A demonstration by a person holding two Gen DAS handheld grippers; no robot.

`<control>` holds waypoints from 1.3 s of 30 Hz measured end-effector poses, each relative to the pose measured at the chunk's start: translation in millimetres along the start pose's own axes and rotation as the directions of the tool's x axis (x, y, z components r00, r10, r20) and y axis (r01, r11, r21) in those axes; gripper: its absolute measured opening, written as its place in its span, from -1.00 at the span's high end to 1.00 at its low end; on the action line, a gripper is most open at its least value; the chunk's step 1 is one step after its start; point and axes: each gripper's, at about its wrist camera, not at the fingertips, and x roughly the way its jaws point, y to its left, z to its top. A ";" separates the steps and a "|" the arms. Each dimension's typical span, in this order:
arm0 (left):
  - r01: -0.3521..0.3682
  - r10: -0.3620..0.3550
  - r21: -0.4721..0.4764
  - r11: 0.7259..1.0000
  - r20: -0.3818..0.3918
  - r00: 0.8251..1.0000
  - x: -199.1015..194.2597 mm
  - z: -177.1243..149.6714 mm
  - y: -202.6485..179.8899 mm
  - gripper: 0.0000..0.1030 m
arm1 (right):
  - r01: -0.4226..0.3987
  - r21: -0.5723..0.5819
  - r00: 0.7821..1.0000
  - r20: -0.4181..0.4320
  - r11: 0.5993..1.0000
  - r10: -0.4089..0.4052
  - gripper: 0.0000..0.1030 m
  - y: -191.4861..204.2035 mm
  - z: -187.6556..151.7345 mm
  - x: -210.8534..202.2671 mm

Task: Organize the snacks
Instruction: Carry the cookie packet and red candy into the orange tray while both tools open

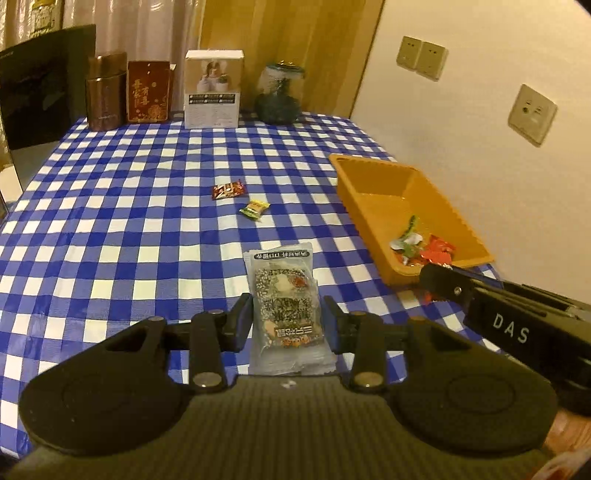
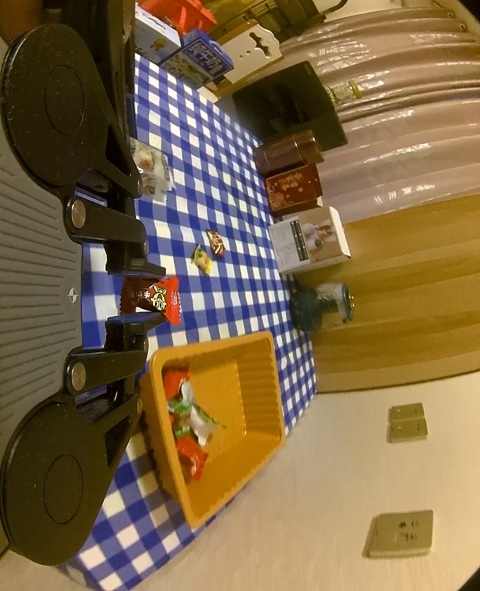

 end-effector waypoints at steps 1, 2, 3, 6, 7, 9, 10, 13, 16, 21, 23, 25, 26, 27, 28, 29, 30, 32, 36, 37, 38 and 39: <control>0.002 -0.002 0.003 1.000 0.004 1.000 -2.9 0.2 -2.9 0.30 | 0.003 -0.003 1.000 0.000 1.000 -0.003 0.62 -1.2 -0.2 -3.8; 0.006 -0.006 0.005 1.000 0.007 1.000 -5.1 0.7 -4.7 0.30 | 0.005 -0.004 1.000 0.000 1.000 -0.005 0.62 -2.2 -0.8 -7.6; 0.008 -0.009 0.006 1.000 0.010 1.000 -7.7 1.0 -7.2 0.30 | 0.006 -0.005 1.000 0.000 1.000 -0.006 0.62 -3.2 -0.8 -10.9; 0.012 -0.013 0.016 1.000 0.012 1.000 -11.8 2.1 -14.2 0.30 | 0.012 -0.006 1.000 0.000 1.000 -0.012 0.62 -5.9 -1.0 -17.7; 0.015 -0.015 0.021 1.000 0.012 1.000 -12.7 2.2 -16.5 0.30 | 0.014 -0.005 1.000 0.002 1.000 -0.014 0.62 -7.4 -1.6 -19.8; 0.023 -0.023 0.029 0.999 0.010 1.000 -13.5 2.5 -20.8 0.30 | 0.019 -0.003 1.000 0.005 1.000 -0.019 0.62 -9.9 -1.4 -22.6; 0.026 -0.026 0.031 0.999 0.010 1.000 -13.6 2.5 -23.0 0.30 | 0.022 -0.002 1.000 0.007 1.000 -0.022 0.62 -11.6 -1.2 -24.6; 0.038 -0.039 0.045 0.998 0.008 0.999 -13.4 2.5 -30.5 0.30 | 0.034 0.002 0.999 0.013 0.999 -0.034 0.62 -17.0 -0.1 -28.4; 0.053 -0.053 0.052 0.997 0.004 0.999 -12.9 2.4 -37.7 0.30 | 0.047 0.009 0.999 0.017 0.999 -0.047 0.62 -23.8 0.9 -32.2; 0.086 -0.086 0.053 0.995 -0.004 0.996 -8.1 7.5 -49.4 0.30 | 0.080 0.035 0.996 0.030 0.996 -0.081 0.62 -41.6 4.8 -36.7; 0.104 -0.104 0.055 0.993 -0.005 0.995 -5.1 11.0 -56.5 0.31 | 0.097 0.043 0.994 0.037 0.994 -0.098 0.62 -50.5 8.5 -37.8; 0.120 -0.120 0.059 0.991 -0.004 0.993 -1.3 14.8 -63.9 0.31 | 0.112 0.051 0.993 0.041 0.992 -0.114 0.62 -59.7 12.4 -37.4; 0.129 -0.129 0.060 0.990 -0.004 0.992 1.3 17.1 -68.0 0.30 | 0.119 0.054 0.992 0.043 0.991 -0.121 0.62 -64.1 14.2 -37.1; 0.137 -0.137 0.062 0.989 -0.004 0.991 4.3 19.2 -72.2 0.30 | 0.126 0.057 0.991 0.046 0.990 -0.128 0.62 -68.4 16.2 -36.6; 0.145 -0.144 0.064 0.987 -0.005 0.989 7.9 21.7 -76.4 0.30 | 0.132 0.060 0.990 0.050 0.989 -0.135 0.62 -73.5 18.6 -35.7; 0.151 -0.151 0.065 0.986 -0.006 0.989 11.9 24.2 -80.6 0.30 | 0.136 0.062 0.989 0.052 0.989 -0.139 0.62 -78.4 20.6 -34.7; 0.157 -0.157 0.065 0.985 -0.006 0.988 15.3 26.1 -84.7 0.30 | 0.140 0.061 0.988 0.054 0.988 -0.143 0.62 -82.6 22.9 -33.5; 0.170 -0.170 0.066 0.983 -0.008 0.985 23.6 31.4 -92.3 0.31 | 0.149 0.057 0.987 0.058 0.987 -0.153 0.62 -91.2 28.3 -29.9; 0.185 -0.184 0.078 0.980 -0.011 0.983 41.5 41.4 -105.8 0.31 | 0.160 0.051 0.985 0.058 0.986 -0.163 0.62 -107.6 38.6 -18.8; 0.188 -0.187 0.079 0.979 -0.011 0.982 46.4 44.3 -108.6 0.30 | 0.161 0.049 0.985 0.059 0.986 -0.164 0.62 -111.7 41.2 -15.6; 0.189 -0.189 0.081 0.979 -0.011 0.982 51.4 47.1 -111.3 0.30 | 0.162 0.048 0.985 0.060 0.986 -0.165 0.62 -115.3 43.8 -12.5; 0.189 -0.189 0.084 0.978 -0.012 0.982 55.9 49.8 -113.5 0.30 | 0.163 0.045 0.984 0.060 0.986 -0.165 0.62 -119.0 46.7 -9.1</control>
